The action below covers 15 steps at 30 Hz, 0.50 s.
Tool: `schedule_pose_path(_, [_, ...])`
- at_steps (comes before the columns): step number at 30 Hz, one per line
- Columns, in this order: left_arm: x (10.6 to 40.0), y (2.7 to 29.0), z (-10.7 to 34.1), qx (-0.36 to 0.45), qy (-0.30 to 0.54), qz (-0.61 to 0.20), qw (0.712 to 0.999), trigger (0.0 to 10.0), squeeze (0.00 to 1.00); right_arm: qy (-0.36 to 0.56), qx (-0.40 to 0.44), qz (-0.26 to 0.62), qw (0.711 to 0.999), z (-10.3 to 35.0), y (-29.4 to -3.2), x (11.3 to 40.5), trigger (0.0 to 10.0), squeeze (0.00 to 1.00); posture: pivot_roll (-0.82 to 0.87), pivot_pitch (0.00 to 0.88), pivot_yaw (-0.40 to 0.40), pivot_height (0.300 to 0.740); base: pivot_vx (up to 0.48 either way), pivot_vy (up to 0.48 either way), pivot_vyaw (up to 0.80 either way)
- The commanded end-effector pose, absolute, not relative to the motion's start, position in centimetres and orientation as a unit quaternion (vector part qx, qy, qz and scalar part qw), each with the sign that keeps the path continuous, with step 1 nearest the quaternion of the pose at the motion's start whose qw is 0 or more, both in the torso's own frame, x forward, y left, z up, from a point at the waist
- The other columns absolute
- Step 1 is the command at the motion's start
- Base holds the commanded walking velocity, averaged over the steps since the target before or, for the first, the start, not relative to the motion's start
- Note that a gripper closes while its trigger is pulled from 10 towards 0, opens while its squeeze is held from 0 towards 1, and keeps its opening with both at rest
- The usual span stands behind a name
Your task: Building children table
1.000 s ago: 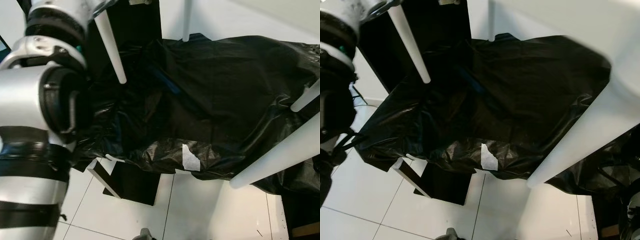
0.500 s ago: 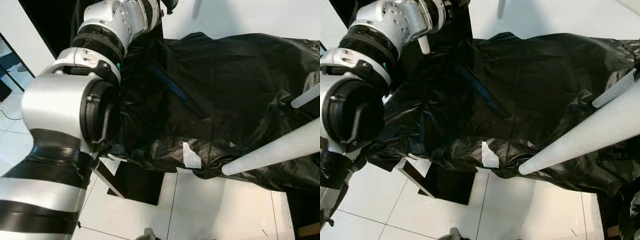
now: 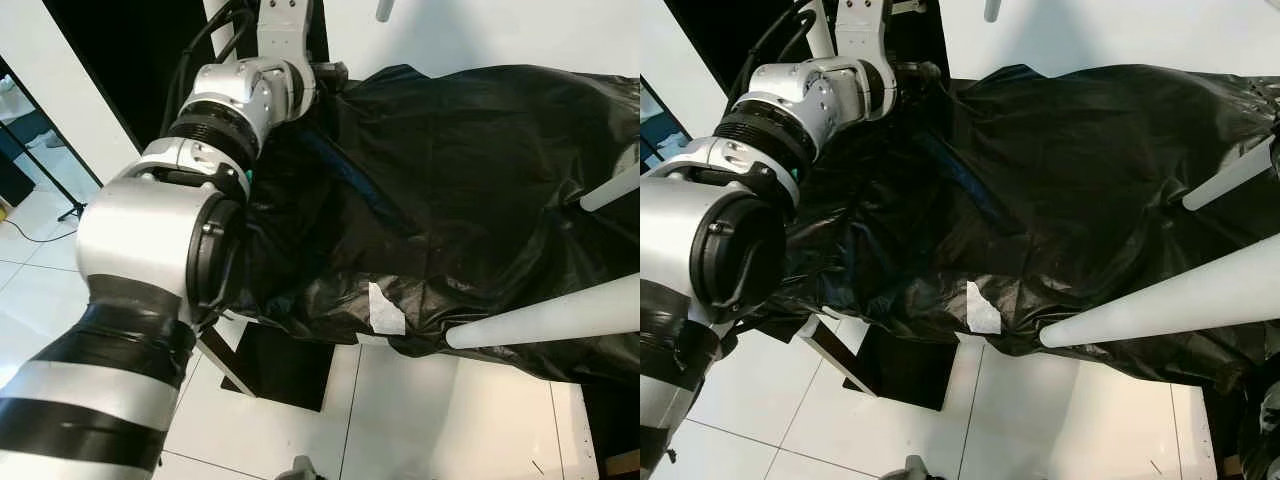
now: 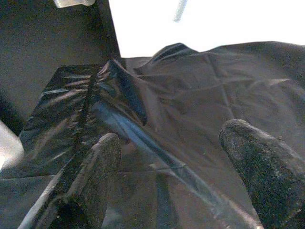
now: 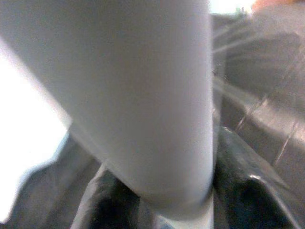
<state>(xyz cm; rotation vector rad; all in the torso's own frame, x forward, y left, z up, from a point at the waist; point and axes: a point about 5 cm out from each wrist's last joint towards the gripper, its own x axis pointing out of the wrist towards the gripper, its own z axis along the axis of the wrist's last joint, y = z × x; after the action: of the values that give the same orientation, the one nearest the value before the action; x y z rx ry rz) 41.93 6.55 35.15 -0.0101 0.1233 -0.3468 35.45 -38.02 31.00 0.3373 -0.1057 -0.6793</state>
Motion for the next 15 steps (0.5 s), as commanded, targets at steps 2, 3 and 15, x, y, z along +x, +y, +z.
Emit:
schedule_pose_path(2, [42.0, 7.5, 33.8, 0.003, 0.09, -0.216, 0.972, 10.0, 0.0, -0.021, 0.0, -0.311, 0.95, 31.6, -36.7, 36.4, 10.0, 0.0, 0.01, 0.0, 0.116, 0.74, 0.0, 0.0, 0.0])
schedule_pose_path(3, [42.0, 7.5, 33.8, 0.003, 0.09, -0.216, 0.972, 10.0, 0.0, -0.021, 0.0, -0.311, 0.95, 31.6, -36.7, 36.4, 10.0, 0.0, 0.01, 0.0, 0.116, 0.74, 0.0, 0.0, 0.0])
schedule_pose_path(15, [42.3, 9.8, 32.6, 0.016, 0.109, -0.204, 0.973, 10.0, 0.0, -0.031, -0.097, -0.341, 0.934, 33.4, -37.2, 35.8, 10.0, 0.0, 0.02, 0.0, 0.113, 0.74, 0.0, 0.0, 0.0])
